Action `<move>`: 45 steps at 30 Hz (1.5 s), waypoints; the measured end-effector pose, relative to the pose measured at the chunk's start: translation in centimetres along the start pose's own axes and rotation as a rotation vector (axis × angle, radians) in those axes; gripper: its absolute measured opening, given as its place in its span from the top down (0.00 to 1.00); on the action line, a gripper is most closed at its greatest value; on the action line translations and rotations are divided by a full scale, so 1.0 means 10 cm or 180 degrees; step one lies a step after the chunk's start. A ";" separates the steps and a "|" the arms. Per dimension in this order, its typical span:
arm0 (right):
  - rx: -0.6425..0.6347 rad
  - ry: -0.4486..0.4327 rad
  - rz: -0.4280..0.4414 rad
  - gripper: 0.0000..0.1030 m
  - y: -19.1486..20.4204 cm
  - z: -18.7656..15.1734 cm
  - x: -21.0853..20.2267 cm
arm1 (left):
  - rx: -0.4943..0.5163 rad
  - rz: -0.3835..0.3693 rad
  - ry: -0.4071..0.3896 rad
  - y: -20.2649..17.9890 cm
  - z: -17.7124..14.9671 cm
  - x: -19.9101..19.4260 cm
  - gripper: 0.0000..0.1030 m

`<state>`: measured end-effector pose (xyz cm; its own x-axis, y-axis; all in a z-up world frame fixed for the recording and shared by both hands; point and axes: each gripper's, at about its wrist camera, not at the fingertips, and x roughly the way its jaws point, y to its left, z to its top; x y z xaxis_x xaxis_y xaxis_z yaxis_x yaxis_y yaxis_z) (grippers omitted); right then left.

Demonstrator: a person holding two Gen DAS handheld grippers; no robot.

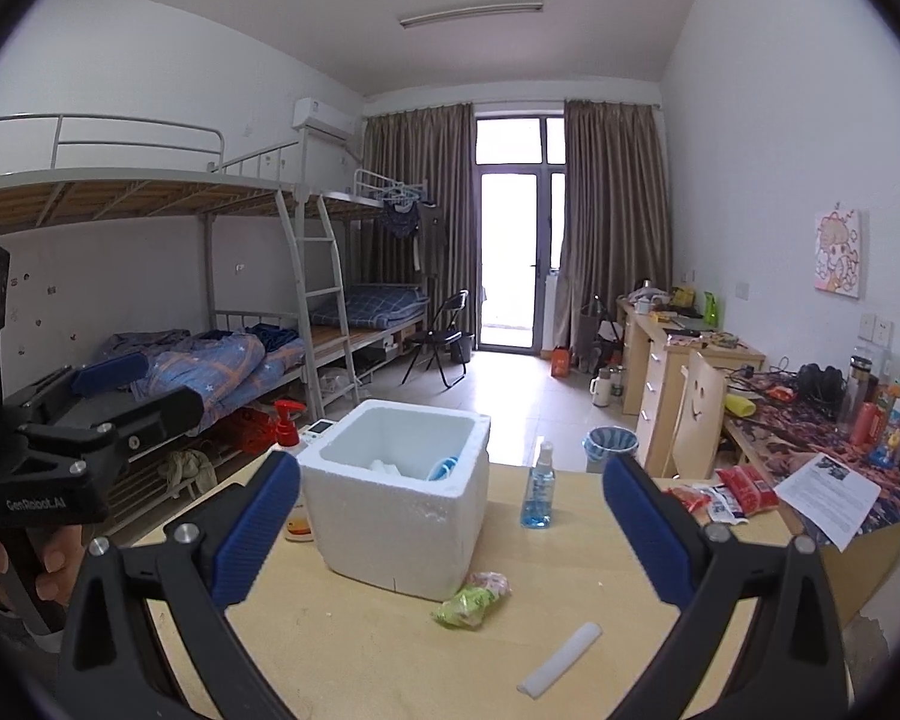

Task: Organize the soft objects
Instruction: 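Withdraw both tools from the box back over the table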

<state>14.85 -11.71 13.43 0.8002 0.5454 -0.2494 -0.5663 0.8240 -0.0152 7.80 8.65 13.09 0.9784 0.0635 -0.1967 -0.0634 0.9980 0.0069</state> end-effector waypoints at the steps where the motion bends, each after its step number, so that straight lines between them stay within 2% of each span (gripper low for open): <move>1: -0.0011 0.0003 -0.0015 0.01 0.00 -0.02 -0.02 | 0.0003 -0.0002 -0.0008 -0.01 -0.01 -0.02 0.01; 10: -0.0026 -0.0073 -0.0027 0.01 -0.01 -0.20 -0.19 | 0.0010 -0.0045 -0.0101 -0.12 -0.13 -0.18 0.01; 21: 0.0017 -0.0104 -0.0076 0.01 -0.06 -0.45 -0.27 | -0.0038 -0.0132 -0.0132 -0.13 -0.36 -0.17 0.01; 34: 0.0119 -0.0020 -0.0104 0.01 -0.06 -0.72 -0.22 | -0.0055 -0.0107 -0.0162 -0.19 -0.65 -0.12 0.01; 45: 0.0149 0.0147 -0.0169 0.01 -0.08 -0.95 -0.11 | -0.0038 -0.0155 -0.0050 -0.24 -0.94 -0.02 0.01</move>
<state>12.58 -14.39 4.51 0.8184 0.4939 -0.2939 -0.5126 0.8585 0.0154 5.95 6.24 3.91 0.9834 0.0150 -0.1810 -0.0179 0.9997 -0.0141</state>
